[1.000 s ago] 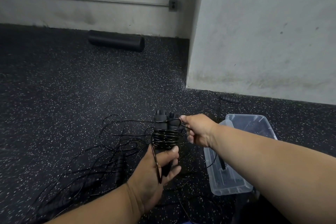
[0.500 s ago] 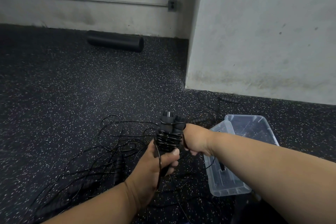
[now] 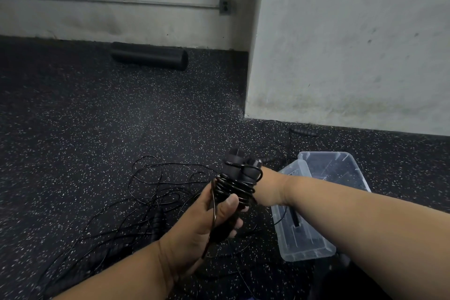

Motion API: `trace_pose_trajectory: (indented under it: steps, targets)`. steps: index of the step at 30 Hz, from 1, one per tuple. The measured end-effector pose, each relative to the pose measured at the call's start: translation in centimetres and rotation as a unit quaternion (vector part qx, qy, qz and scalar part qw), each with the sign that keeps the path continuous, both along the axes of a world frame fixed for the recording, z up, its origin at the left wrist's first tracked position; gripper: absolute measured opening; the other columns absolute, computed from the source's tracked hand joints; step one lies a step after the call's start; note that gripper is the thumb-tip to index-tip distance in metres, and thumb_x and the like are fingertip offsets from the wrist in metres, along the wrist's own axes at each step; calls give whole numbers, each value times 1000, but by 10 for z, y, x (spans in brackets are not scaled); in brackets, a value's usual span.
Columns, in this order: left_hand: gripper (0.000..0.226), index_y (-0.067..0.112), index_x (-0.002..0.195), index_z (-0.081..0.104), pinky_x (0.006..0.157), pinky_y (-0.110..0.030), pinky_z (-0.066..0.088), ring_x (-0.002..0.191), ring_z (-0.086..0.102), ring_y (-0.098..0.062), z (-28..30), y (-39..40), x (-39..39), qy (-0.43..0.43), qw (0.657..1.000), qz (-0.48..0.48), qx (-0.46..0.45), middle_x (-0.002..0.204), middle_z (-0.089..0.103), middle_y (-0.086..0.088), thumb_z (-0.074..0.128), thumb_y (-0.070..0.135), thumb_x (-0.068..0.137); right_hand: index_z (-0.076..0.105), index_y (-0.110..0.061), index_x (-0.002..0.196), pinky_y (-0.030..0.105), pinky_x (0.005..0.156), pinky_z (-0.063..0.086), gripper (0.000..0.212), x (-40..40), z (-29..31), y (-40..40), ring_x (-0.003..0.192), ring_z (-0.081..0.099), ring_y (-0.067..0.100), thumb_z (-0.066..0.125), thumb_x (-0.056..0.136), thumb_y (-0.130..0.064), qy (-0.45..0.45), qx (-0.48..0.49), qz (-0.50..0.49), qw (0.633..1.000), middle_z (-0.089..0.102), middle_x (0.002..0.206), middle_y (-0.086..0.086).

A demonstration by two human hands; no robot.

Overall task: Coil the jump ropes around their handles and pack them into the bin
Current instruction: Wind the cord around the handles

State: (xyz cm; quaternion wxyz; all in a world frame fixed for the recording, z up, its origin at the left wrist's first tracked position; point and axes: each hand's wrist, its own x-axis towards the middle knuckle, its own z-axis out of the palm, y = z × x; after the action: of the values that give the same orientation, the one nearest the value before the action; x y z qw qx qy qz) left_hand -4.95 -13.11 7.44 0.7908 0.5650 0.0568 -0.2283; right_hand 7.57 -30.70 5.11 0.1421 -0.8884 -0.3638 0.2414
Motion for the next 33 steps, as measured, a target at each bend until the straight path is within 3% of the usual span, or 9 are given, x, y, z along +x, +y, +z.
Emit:
trace_pose_trajectory:
  steps: [4,7,11,13,17,19,22,26,33]
  targets:
    - [75,16,134,62,74,-32,55,86,65,-21,1,5,4,8,1000,12,-3,110,72,-12,76,59,74,37,-31,63,21,60,34,51,-3,3,4,67,44,12,55,96,4,0,40,-6,999,42,65,-13]
    - [71,17,133,63,74,-34,54,86,63,-22,-1,7,8,5,1000,15,-2,109,70,-12,76,59,76,53,-26,66,24,60,43,40,-7,-1,3,63,46,9,59,94,2,106,116,-120,980,55,65,-9]
    - [70,19,130,62,68,-34,54,81,65,-22,-3,8,14,18,999,37,0,104,70,-13,76,59,74,76,-22,63,25,72,50,51,-6,1,-2,73,59,9,54,90,15,348,261,-295,851,69,71,-11]
    - [65,23,126,65,66,-34,54,80,65,-22,-5,8,14,17,999,44,6,103,71,-12,75,61,74,78,-15,85,30,83,56,48,0,4,-6,87,69,13,45,87,21,441,315,-310,781,75,88,-1]
    - [55,23,125,66,65,-34,54,79,65,-21,-7,8,14,21,998,58,26,100,72,-12,71,57,82,66,-3,119,35,88,55,50,7,3,-10,96,73,21,51,72,5,528,349,-277,722,74,106,9]
    - [58,18,130,63,64,-35,53,77,65,-22,-8,8,16,34,997,70,26,98,71,-13,67,53,83,62,-10,124,37,88,52,50,8,0,-10,95,72,23,56,75,-5,557,386,-258,689,73,107,9]
    - [61,14,130,61,62,-35,52,75,65,-22,-10,9,19,47,994,90,32,96,71,-14,67,52,83,70,-19,110,36,78,54,22,8,-4,-6,88,71,25,59,93,-27,524,432,-314,664,75,102,10]
    - [60,16,130,61,66,-37,52,80,65,-25,-14,12,18,51,995,68,50,100,72,-14,68,53,83,77,-15,91,37,75,59,19,17,4,-14,83,74,25,62,91,-27,476,502,-378,615,77,95,9]
    - [70,18,127,63,66,-35,54,81,66,-26,-10,14,18,49,998,15,32,103,74,-17,77,58,71,73,-4,119,39,67,60,63,35,14,-41,68,69,28,44,94,-53,594,436,-309,602,69,75,12]
